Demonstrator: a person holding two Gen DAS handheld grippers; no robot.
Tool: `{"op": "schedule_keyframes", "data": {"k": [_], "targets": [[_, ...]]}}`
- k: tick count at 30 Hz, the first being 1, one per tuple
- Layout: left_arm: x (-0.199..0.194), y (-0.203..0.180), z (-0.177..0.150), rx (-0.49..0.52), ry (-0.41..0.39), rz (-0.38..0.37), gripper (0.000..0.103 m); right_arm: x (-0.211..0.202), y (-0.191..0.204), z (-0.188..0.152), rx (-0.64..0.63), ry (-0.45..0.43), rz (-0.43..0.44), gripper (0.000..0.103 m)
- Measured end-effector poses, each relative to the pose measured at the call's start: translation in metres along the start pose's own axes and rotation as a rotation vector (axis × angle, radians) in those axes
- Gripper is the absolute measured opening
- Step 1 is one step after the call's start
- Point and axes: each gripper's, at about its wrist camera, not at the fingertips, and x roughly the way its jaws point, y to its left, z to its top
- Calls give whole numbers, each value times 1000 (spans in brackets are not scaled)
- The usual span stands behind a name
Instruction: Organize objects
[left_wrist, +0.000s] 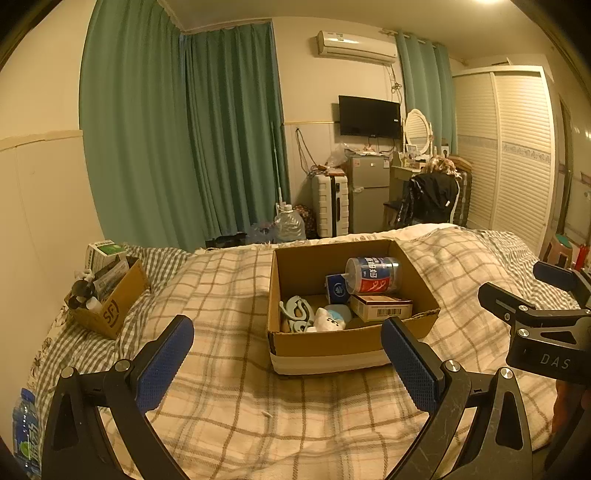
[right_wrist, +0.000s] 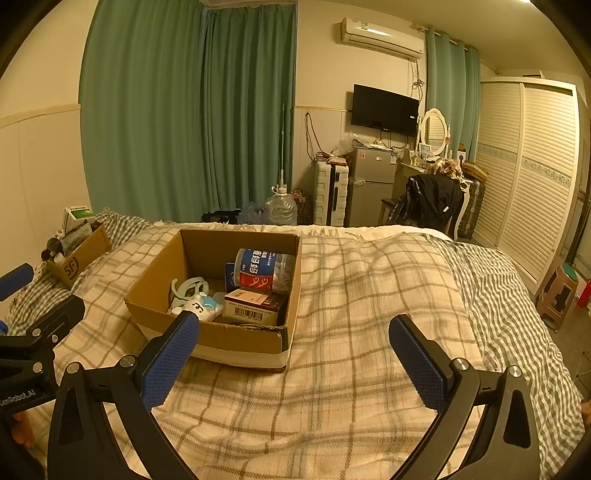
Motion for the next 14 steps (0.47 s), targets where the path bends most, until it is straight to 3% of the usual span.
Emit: {"op": "schedule_keyframes", "data": {"k": [14], "targets": [[0,-3,-3,14,-3,13,103,0,0,0,-1,1,2,103]]}}
